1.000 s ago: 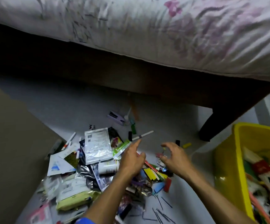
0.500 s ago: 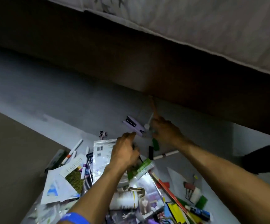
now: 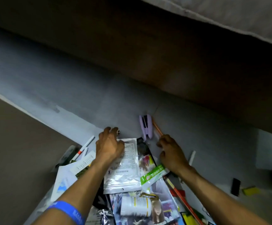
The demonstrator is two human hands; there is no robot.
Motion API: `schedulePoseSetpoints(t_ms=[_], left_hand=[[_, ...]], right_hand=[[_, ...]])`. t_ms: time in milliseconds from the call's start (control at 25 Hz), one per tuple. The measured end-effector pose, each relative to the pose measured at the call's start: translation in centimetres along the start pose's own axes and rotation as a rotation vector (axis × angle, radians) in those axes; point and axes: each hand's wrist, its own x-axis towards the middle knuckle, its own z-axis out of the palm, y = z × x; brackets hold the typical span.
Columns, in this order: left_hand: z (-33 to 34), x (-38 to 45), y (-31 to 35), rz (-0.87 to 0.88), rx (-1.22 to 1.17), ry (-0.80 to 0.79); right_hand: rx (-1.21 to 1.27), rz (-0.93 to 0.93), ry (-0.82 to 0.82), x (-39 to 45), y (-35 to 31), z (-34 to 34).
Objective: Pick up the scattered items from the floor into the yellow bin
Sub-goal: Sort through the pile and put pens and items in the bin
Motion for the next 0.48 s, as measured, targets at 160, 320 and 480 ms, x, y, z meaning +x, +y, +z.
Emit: schedulePoseSetpoints(t_ms=[160,320,480], left_hand=[[0.8,2.4,0.3,-0.061,0.063,-0.139],[2.3,1.6,0.1,-0.079,-0.052,-0.067],[1.5,1.7,0.7,-0.137,-0.165,-0.074]], right_hand=[[0.158,0.118,0.099,-1.6,-0.1,-0.3],[0.112,0.234,0.049,-3.0,-0.5,0.1],[0.301,0.333,0.086,-4.5,-0.6,-0.6]])
